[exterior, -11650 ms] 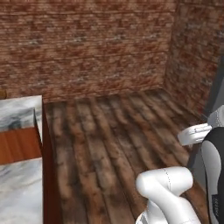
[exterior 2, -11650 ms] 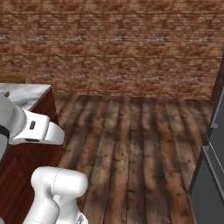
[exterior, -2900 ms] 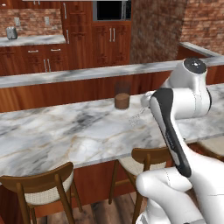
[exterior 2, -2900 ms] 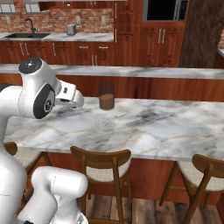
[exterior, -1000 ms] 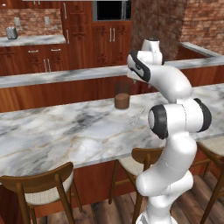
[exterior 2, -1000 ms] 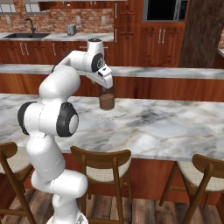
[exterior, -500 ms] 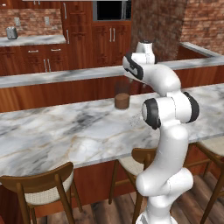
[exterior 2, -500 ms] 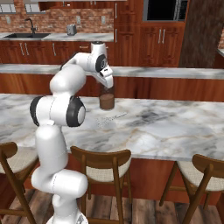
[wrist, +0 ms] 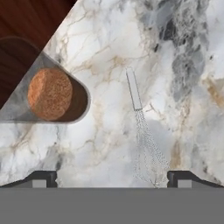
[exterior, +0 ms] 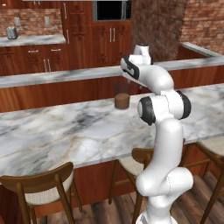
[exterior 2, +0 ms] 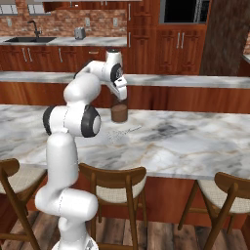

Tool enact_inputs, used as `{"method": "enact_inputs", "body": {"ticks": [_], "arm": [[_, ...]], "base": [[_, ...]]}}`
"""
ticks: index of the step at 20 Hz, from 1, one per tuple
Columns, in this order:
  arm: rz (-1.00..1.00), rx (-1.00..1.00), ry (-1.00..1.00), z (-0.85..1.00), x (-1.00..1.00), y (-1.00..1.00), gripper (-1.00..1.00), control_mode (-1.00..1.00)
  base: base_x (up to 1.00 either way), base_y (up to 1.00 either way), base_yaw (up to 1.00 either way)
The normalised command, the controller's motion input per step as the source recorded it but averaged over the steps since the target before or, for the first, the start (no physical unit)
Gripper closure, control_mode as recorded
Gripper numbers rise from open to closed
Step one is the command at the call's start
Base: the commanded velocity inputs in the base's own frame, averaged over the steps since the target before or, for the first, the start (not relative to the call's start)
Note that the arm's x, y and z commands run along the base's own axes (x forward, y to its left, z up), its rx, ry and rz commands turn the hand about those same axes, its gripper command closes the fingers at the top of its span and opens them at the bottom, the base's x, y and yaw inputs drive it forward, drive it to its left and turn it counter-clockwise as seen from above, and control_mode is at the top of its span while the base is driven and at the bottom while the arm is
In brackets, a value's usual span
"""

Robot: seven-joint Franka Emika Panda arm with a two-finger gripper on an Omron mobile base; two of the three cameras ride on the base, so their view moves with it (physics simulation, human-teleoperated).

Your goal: Pick the candle and jar from the dining table and place them in the open cabinet. Close the cabinet after placing the objects.

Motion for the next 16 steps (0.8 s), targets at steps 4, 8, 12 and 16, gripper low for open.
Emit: {"method": "enact_inputs", "body": {"ticks": [4,8,12,16], "arm": [[-0.06,0.05,0.0,-0.34,0.39,0.0,-1.0,-1.0],[-0.06,0.04,0.0,-0.07,0.54,0.0,-1.0,-1.0],[-0.08,0.02,0.0,0.0,0.62,0.0,-1.0,-1.0],[-0.07,0.0,0.01,0.0,0.57,0.0,-1.0,-1.0]], "base": [[0.0,0.0,0.0],[0.0,0.0,0.0],[0.0,0.0,0.0],[0.0,0.0,0.0]]}}
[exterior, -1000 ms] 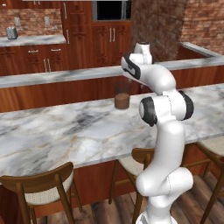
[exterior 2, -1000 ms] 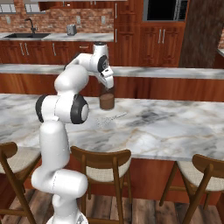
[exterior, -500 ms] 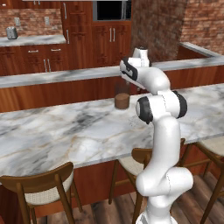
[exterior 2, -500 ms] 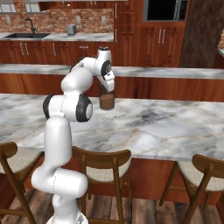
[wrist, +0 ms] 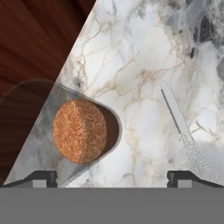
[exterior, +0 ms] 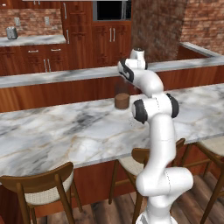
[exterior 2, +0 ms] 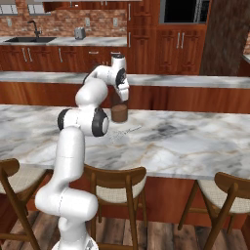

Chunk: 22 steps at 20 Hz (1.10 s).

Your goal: Pick the candle and jar from the dining table and place them in the open cabinet. Close the cabinet after placing the objects.

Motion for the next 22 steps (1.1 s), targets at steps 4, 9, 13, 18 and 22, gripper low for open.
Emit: {"method": "enact_inputs", "body": {"ticks": [4,9,13,18,22], "arm": [[-0.06,0.01,0.0,-0.06,0.34,0.0,-1.0,-1.0],[-0.02,0.0,0.03,-0.2,0.01,0.0,-1.0,-1.0],[-0.03,0.0,0.05,-0.29,-0.01,-0.03,-1.0,-1.0],[-0.03,0.0,0.01,-0.32,0.0,0.0,-1.0,-1.0],[-0.03,0.0,0.0,-0.29,0.0,0.0,-1.0,-1.0]], "base": [[0.0,0.0,0.0],[0.0,0.0,0.0],[0.0,0.0,0.0],[0.0,0.0,0.0],[0.0,0.0,0.0]]}}
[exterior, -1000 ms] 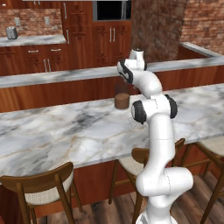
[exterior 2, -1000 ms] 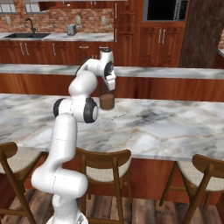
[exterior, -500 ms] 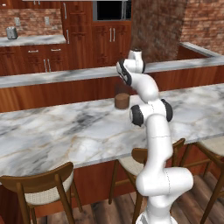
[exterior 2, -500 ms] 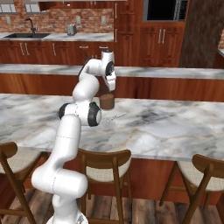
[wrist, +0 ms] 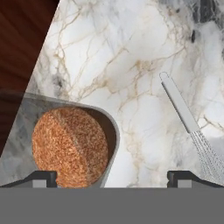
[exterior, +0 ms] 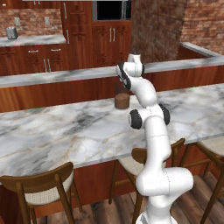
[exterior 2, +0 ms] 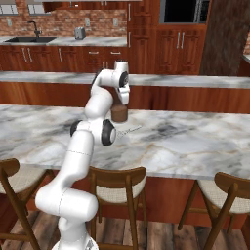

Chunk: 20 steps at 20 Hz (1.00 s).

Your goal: Pick the candle and jar from the dining table and place them in the open cabinet. Close the cabinet after placing the objects.

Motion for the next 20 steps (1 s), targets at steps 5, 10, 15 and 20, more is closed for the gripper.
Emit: {"method": "enact_inputs", "body": {"ticks": [5,10,15,20], "arm": [[-0.04,0.0,0.01,-0.22,0.05,0.0,-1.0,-1.0],[-0.05,0.0,0.03,-0.26,0.05,0.0,-1.0,-1.0],[-0.05,0.0,0.06,-0.3,0.0,0.0,-1.0,-1.0],[0.0,0.0,0.01,-0.02,0.0,0.0,-1.0,-1.0]], "base": [[0.0,0.0,0.0],[0.0,0.0,0.0],[0.0,0.0,0.0],[0.0,0.0,0.0]]}}
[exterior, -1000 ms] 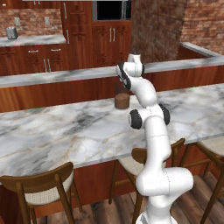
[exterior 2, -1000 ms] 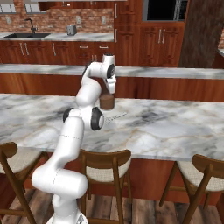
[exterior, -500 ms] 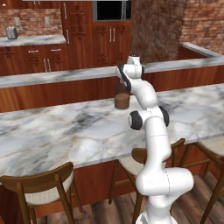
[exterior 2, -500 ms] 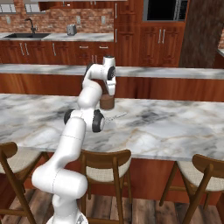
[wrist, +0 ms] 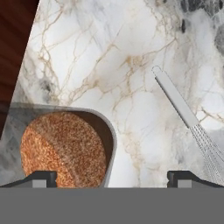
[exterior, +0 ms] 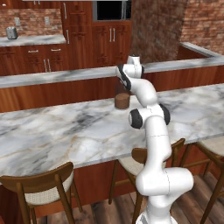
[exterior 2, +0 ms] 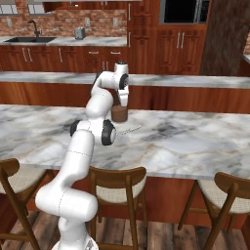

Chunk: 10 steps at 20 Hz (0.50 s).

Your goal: Pick the candle and jar from the dining table and place them in the open cabinet. Close the cabinet after placing the objects.

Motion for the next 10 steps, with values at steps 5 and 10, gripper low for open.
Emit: {"method": "enact_inputs", "body": {"ticks": [5,10], "arm": [[0.0,0.0,0.0,0.0,0.0,0.0,1.0,-1.0],[0.0,0.0,0.0,0.0,0.0,0.0,1.0,-1.0]], "base": [[0.0,0.0,0.0],[0.0,0.0,0.0]]}}
